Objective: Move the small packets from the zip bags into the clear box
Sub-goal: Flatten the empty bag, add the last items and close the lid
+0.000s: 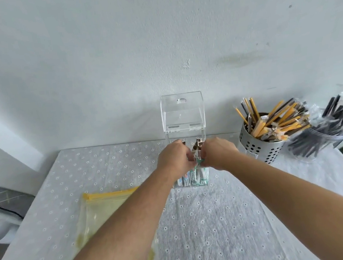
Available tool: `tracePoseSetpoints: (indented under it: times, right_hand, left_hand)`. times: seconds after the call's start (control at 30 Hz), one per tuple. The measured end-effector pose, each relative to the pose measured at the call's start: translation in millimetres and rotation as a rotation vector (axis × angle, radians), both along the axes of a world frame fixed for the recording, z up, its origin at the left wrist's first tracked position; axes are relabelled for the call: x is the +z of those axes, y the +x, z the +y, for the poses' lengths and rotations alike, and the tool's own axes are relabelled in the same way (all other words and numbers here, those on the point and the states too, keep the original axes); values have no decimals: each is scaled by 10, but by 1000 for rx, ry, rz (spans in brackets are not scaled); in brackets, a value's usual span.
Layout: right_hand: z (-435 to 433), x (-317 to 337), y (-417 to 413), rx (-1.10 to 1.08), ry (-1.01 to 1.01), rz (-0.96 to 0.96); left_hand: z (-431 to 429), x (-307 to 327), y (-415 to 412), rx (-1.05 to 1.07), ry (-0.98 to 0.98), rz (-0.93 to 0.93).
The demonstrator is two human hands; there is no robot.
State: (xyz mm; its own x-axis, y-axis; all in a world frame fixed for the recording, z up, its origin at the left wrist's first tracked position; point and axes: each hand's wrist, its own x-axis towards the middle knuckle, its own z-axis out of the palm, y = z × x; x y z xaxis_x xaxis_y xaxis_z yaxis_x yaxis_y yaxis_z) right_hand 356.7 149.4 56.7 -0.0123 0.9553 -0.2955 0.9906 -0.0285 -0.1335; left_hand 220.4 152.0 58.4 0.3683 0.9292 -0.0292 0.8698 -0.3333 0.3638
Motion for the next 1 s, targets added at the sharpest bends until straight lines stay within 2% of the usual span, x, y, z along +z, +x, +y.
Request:
tracePoseSetpoints:
  times: [0.2, 0.27, 0.33, 0.4, 0.5, 0.57, 0.7, 0.8, 1.0]
  right_hand:
    - [110, -16, -27, -48, -125, 43]
    - [88, 77, 36, 3, -152, 92]
    - [27, 235, 132, 7, -133, 238]
    - [-49, 422, 239, -85, 20, 434]
    - [-32, 618, 314, -275, 385, 584]
    - [23, 687, 270, -329, 446, 675]
    - [121, 678, 177, -358, 299, 832]
    - [114, 687, 160, -444, 324, 954]
    - [-157, 644, 185, -516, 393, 1171]
  left_hand:
    - [10, -4, 20, 35, -2, -12]
    - [20, 12, -41, 47, -3, -95]
    - [29, 66, -145, 77, 16, -222]
    - [51, 170, -259, 112, 117, -345]
    - [129, 383, -366, 191, 287, -488]
    - [212, 507, -379, 213, 188, -518]
    - [315, 687, -292, 280, -250, -639]
    - [263, 782, -265, 331, -279, -778]
    - [28, 750, -451, 391, -202, -871]
